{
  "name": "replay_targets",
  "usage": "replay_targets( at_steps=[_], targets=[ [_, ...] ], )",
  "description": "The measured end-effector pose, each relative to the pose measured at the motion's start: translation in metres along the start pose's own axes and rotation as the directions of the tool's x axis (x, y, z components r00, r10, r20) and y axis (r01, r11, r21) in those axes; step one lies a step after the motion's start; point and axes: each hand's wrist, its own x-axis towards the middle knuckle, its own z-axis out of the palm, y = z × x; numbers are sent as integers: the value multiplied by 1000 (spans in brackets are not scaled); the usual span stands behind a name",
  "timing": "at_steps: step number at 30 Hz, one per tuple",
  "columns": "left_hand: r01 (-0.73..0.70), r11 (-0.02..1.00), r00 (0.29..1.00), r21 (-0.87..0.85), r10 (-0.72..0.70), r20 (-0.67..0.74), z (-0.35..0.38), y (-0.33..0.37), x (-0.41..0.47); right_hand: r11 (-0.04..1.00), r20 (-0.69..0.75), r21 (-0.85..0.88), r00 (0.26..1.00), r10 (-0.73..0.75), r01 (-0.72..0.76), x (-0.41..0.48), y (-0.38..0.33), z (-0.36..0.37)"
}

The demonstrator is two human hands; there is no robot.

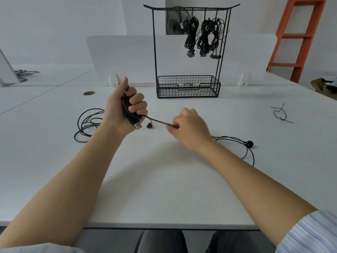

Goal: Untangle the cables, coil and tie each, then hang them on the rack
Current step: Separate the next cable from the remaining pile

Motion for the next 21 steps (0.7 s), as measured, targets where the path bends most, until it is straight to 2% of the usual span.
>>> replay_targets(
  at_steps=[3, 5, 7, 10, 14, 19, 21],
  targets=[
    [108, 984, 982, 142, -84, -167, -1, -3, 2, 960, -142, 202, 964, 224, -193, 5, 13, -9],
    [216, 951, 958, 220, -163, -236, 0, -7, 2, 930, -174, 238, 929, 325, -281, 6, 19, -10],
    [305, 893, 937, 331, -219, -271, 1, -10, 2, 916, -188, 244, 911, 366, -318, 6, 20, -10],
    [370, 788, 922, 492, -245, -301, 1, -12, 3, 948, -258, 137, 913, 315, -288, 5, 19, -9],
    [409, 615, 910, 674, -327, -254, 3, -15, 1, 975, -319, -72, 931, 176, -209, 3, 19, -7],
    [332, 394, 913, 857, -362, -187, 8, -24, -4, 990, -452, -127, 892, -1, -63, 2, 14, -4],
    [295, 270, 908, 917, -379, -180, 9, -25, -6, 983, -446, -183, 893, -59, -27, 3, 12, -3]
  ],
)
